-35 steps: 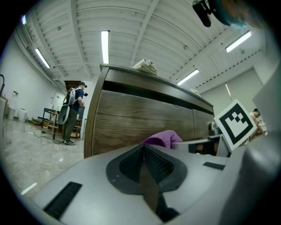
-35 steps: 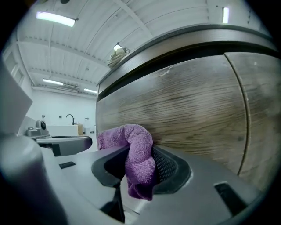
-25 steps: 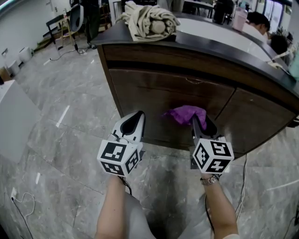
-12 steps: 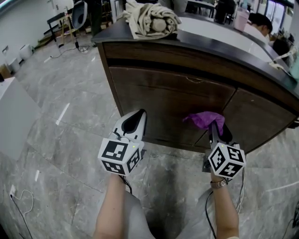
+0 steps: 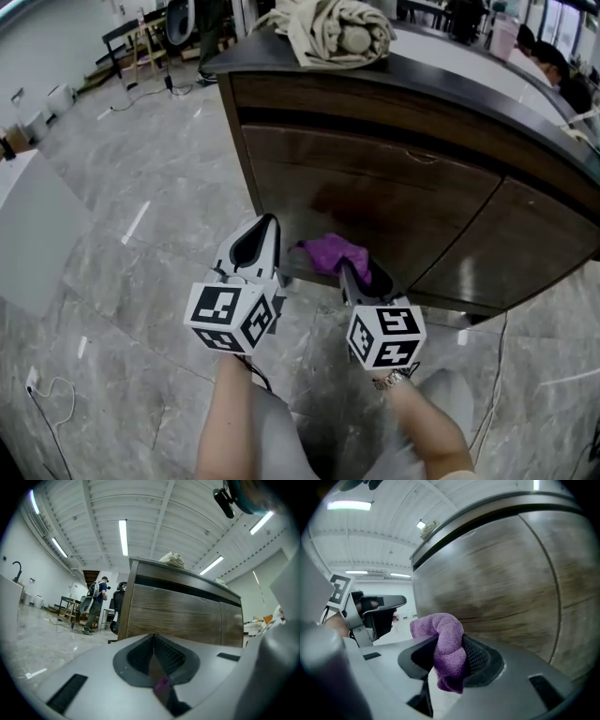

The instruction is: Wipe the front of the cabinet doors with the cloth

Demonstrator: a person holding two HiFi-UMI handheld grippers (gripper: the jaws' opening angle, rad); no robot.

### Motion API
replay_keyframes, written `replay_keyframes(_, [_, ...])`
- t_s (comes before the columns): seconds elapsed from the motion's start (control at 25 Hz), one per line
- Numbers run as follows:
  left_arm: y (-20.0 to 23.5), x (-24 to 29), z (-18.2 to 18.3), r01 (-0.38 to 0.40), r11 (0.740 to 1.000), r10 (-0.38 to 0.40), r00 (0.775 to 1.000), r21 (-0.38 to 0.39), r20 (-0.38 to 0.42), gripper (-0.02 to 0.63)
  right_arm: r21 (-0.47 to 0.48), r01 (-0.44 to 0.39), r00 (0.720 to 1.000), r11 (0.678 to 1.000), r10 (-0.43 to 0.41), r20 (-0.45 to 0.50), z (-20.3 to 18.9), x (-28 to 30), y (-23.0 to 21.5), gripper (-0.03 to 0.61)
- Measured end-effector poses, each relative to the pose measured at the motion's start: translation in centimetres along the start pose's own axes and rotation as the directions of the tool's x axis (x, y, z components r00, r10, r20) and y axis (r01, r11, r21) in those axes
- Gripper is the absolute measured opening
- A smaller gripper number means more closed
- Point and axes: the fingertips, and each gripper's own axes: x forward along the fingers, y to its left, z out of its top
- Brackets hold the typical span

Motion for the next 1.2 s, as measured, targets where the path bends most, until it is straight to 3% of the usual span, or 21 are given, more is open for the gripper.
replay_keyframes(0.16, [2.4,-0.7,0.5,-0.063,0.998,0.063,0.998,0.0,0.027,0.011,0.023,-0.041,0.999,0.999,0.041,-0.022,-1.2,4.1,5.3,0.149])
replay_keyframes(0.28, [3.7,-1.0,0.6,-0.098,0.995,0.099,0.994,-0.028,0.042,0.011,0.028,-0.021,1.0,0.999,0.022,-0.019,-1.4,6.9,7.3,0.149])
replay_keyframes(0.44, [3.8,-1.0,0.4,-0.09,0.993,0.095,0.994,-0.082,0.056,0.011,0.07,0.03,0.999,0.997,-0.029,-0.019,-1.5,9.5,7.5,0.149])
replay_keyframes(0.72, [3.9,-1.0,0.2,-0.084,0.994,0.087,0.995,-0.07,0.043,0.011,0.1,0.099,0.995,0.99,-0.097,-0.023,-1.8,8.6,3.7,0.149])
replay_keyframes(1.2, [-0.1,1.2,-0.2,-0.01,1.0,0.01,1.0,-0.002,0.009,0.011,0.009,0.182,0.983,0.983,-0.182,-0.007,-1.2,2.2,-5.1,0.149])
